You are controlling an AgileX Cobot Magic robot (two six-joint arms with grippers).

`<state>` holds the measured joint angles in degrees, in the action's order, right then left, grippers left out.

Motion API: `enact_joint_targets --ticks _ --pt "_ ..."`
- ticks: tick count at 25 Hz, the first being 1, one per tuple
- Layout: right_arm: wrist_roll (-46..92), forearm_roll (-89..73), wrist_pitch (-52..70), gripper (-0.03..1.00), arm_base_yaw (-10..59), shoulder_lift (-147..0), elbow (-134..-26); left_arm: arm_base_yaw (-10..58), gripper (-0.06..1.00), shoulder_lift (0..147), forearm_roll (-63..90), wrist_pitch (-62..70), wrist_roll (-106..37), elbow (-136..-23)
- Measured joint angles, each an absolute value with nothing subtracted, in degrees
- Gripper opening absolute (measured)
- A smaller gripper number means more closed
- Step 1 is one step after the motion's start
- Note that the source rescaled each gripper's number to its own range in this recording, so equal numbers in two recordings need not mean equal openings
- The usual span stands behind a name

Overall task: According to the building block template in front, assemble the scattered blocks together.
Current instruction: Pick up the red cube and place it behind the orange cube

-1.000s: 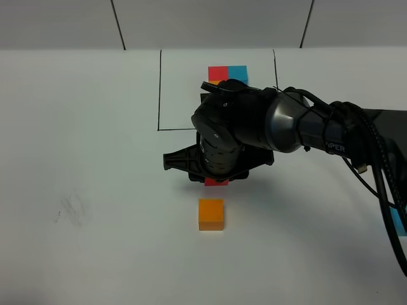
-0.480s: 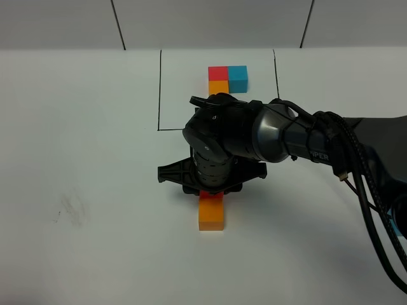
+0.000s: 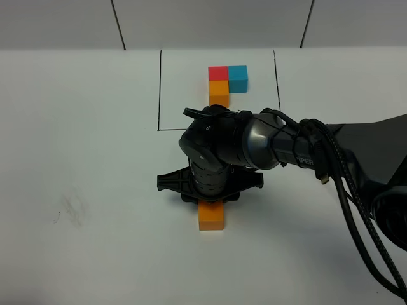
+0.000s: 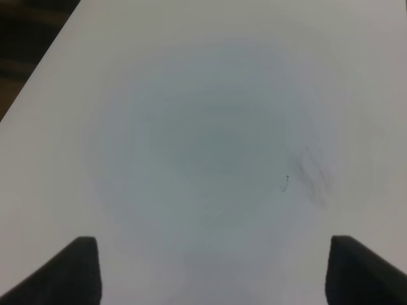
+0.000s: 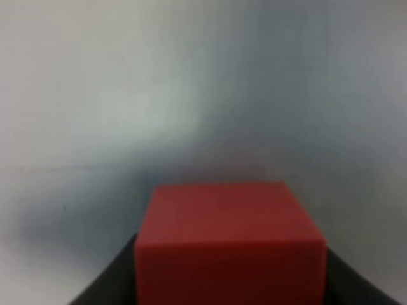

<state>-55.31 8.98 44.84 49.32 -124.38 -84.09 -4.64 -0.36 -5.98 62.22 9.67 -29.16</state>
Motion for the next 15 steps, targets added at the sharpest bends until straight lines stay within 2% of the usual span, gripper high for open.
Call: enact_joint_targets --ticks 15 --pt "-57.19 9.32 44.59 0.2 49.32 -124.44 -84.09 -4.64 0.62 -0.36 -5.98 62.22 9.67 -29.16"
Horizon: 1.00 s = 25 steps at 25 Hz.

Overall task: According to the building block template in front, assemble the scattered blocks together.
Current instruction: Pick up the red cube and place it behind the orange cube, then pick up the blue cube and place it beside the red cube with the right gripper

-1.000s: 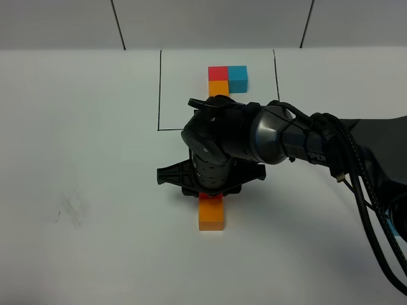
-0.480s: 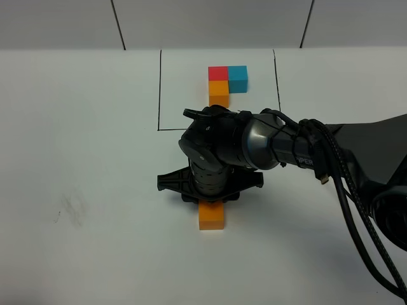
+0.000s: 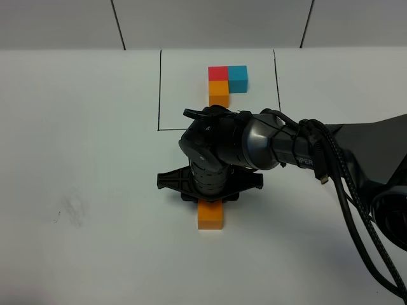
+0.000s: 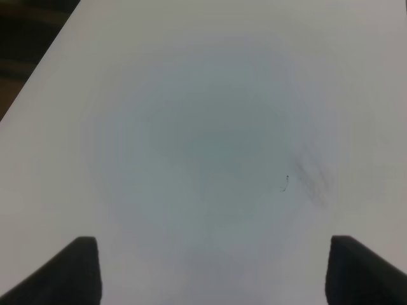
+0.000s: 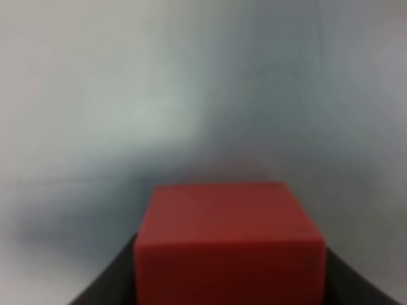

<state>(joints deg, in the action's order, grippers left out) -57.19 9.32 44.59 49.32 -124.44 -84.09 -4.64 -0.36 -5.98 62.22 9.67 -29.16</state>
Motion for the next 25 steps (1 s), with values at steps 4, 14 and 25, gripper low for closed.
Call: enact_joint_targets --ticks 4,14,25 --pt "-57.27 9.32 44.52 0.3 49.32 -124.66 -84.09 -4.64 0.62 -0.36 -5.98 62.22 9.67 -29.16" --pt "-55.12 11.74 44.45 0.72 49.32 -122.6 -84.09 -4.64 0.62 -0.36 -5.98 62.22 9.67 -29.16" --pt "-57.12 33.44 57.88 0.74 44.9 -106.16 -84.09 -4.64 0.62 -0.36 -5.98 62.22 9.67 -29.16"
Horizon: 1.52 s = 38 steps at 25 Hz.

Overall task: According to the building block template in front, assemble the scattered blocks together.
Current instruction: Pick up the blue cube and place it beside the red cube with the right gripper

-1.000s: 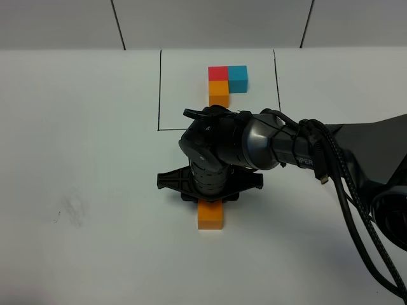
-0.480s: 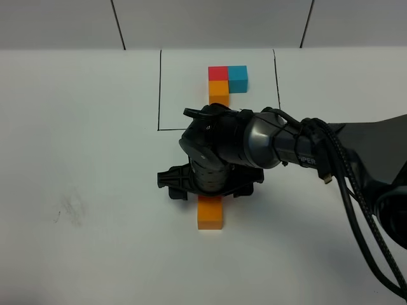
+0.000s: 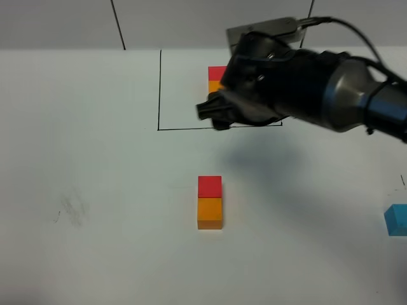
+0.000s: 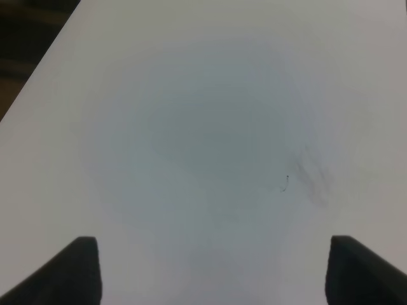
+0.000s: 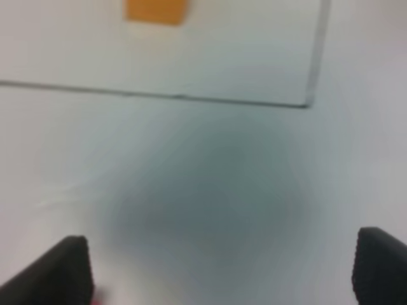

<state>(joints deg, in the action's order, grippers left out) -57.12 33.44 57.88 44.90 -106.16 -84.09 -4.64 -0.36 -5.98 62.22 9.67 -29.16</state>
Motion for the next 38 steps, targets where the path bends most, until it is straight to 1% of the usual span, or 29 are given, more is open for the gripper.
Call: enact_joint_targets --ticks 4,10,15,18,22,27,32,38 --pt "-54.96 33.81 67.76 0.74 38.88 -100.97 -84.09 -4.64 0.62 -0.36 -6.03 62.22 9.67 -29.16" --pt "-43.3 33.77 68.92 0.74 31.8 -93.32 -82.1 -4.64 0.62 -0.36 -6.03 62.22 9.67 -29.16" --pt "-37.49 30.26 69.1 0.74 23.61 -86.04 -75.94 -4.64 0.62 -0.36 -6.03 62.22 9.67 -29.16" --pt "-33.37 28.0 69.55 0.74 19.21 -82.45 -70.07 -4.64 0.62 -0.36 -6.03 62.22 9.67 -29.16" --pt "-29.65 25.75 69.29 0.74 16.32 -80.85 -63.15 -4.64 0.62 -0.36 -6.03 62.22 9.67 -29.16" --pt "-29.82 24.86 59.41 0.74 16.03 -80.84 -53.83 -4.64 0.62 -0.36 -6.03 62.22 9.67 -29.16" --pt "-30.42 21.17 49.3 0.74 12.82 -80.78 -46.36 -4.64 0.62 -0.36 -6.03 62.22 9.67 -29.16" --pt "-24.85 15.07 42.4 0.74 10.26 -80.73 -42.14 -4.64 0.62 -0.36 -6.03 62.22 9.67 -29.16"
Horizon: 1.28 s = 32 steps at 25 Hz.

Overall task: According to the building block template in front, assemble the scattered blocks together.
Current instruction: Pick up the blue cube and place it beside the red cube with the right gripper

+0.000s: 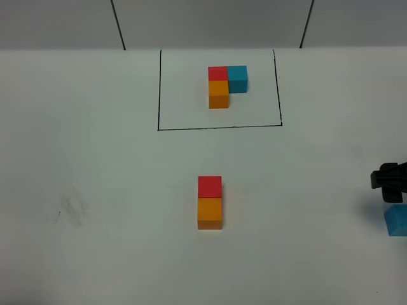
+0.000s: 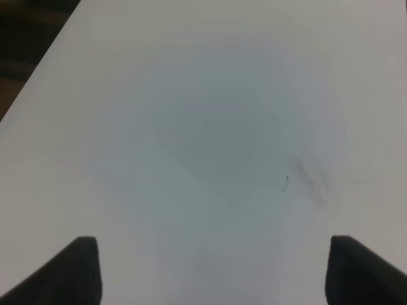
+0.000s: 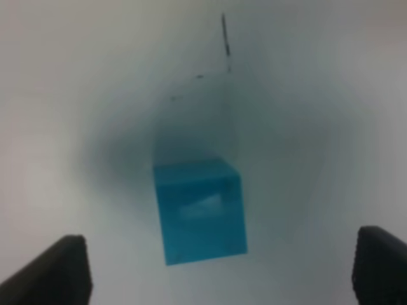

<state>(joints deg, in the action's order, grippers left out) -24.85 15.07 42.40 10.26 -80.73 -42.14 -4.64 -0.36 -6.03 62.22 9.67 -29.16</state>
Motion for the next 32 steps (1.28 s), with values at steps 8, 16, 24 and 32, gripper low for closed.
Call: enact_joint_targets --ticks 8,16,24,32 --pt "-22.9 13.68 41.08 0.74 7.69 -80.73 -40.69 -4.64 0.62 -0.36 -6.03 62.22 9.67 -29.16" --pt "-18.48 10.31 33.93 0.74 5.84 -80.79 -35.84 -4.64 0.62 -0.36 -6.03 62.22 9.67 -29.16" --pt "-17.98 9.93 29.82 0.74 5.78 -87.83 -35.71 -4.64 0.62 -0.36 -6.03 62.22 9.8 -29.11" --pt "-17.85 10.28 25.23 0.74 4.8 -94.79 -35.71 -4.64 0.62 -0.36 -6.03 62.22 9.8 -29.11"
